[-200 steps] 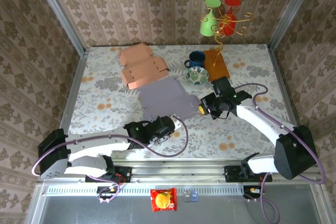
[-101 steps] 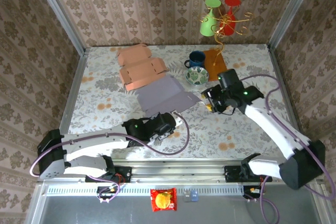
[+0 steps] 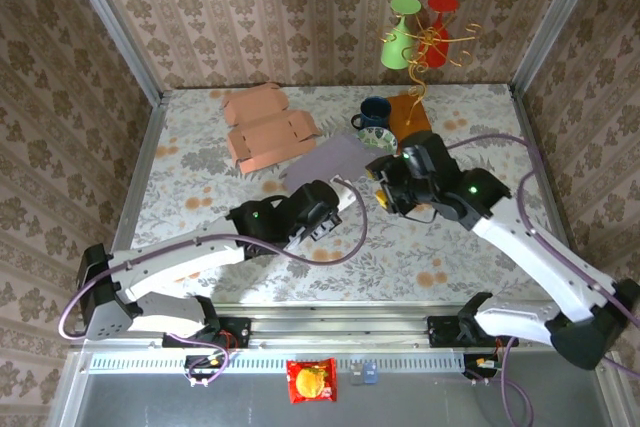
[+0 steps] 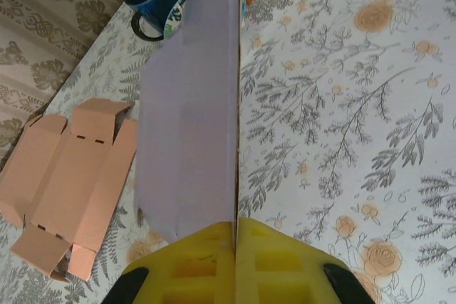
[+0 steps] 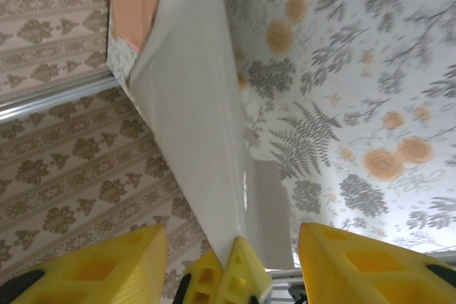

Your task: Fold the paper box

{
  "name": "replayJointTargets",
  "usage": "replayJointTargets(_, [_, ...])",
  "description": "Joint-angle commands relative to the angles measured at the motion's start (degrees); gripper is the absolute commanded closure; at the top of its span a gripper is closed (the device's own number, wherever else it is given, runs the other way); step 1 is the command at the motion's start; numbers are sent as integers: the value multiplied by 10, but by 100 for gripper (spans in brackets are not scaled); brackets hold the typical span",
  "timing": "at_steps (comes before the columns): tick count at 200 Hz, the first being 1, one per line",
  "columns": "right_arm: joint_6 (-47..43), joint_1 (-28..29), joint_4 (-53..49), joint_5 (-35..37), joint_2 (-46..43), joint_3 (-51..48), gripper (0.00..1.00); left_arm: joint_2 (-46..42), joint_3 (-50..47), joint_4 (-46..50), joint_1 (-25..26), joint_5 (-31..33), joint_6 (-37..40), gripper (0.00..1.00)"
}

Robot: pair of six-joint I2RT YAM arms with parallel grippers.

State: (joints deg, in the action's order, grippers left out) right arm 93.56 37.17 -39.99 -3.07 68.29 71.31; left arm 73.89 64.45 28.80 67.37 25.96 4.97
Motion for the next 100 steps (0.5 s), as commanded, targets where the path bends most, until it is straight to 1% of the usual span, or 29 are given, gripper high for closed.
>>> replayJointTargets(1, [18, 16, 30, 35, 34, 53, 47, 14, 41, 50, -7, -10, -7, 100])
replayJointTargets(13, [11, 20, 23, 38, 49, 73, 49, 19, 57, 61, -8, -8, -9, 100])
replayJointTargets(25, [8, 20, 2, 39, 60, 85, 52, 21, 67, 69, -10, -8, -11, 100])
replayJointTargets(39, [11, 20, 4, 44, 58, 74, 56, 21, 77, 75, -10, -9, -11, 100])
replayJointTargets(74, [11, 19, 1, 48, 56, 66, 62, 21, 89, 85, -10, -4, -14, 100])
replayJointTargets(88, [5, 19, 4, 47, 59, 63, 66, 19, 86, 81, -10, 0, -12, 100])
replayJointTargets(100, [4, 19, 8, 46, 60, 58, 71, 18, 87, 78, -10, -1, -10, 100])
